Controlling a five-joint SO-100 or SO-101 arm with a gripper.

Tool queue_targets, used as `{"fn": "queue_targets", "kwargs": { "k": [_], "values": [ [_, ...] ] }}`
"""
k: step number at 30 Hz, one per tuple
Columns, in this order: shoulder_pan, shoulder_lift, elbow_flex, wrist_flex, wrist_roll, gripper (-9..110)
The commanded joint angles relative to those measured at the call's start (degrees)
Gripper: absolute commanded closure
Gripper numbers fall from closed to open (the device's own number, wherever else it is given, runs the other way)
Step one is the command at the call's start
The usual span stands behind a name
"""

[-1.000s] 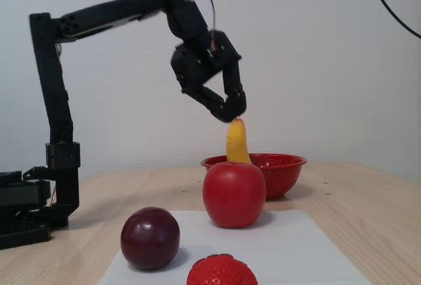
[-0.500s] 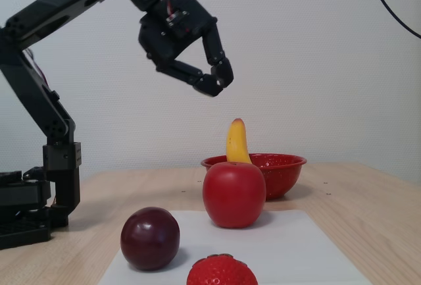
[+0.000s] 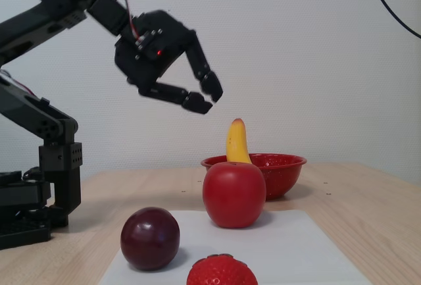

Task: Grasp the banana and put it in the red bowl.

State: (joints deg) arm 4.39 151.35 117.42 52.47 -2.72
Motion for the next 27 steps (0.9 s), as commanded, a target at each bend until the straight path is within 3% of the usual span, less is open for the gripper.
{"fn": "queue_targets", "kwargs": {
  "k": [1, 27],
  "values": [
    [-1.41, 5.19, -0.09, -4.57, -1.05, 101],
    [-2.81, 33.84, 49.75, -35.86, -0.53, 101]
  ]
}}
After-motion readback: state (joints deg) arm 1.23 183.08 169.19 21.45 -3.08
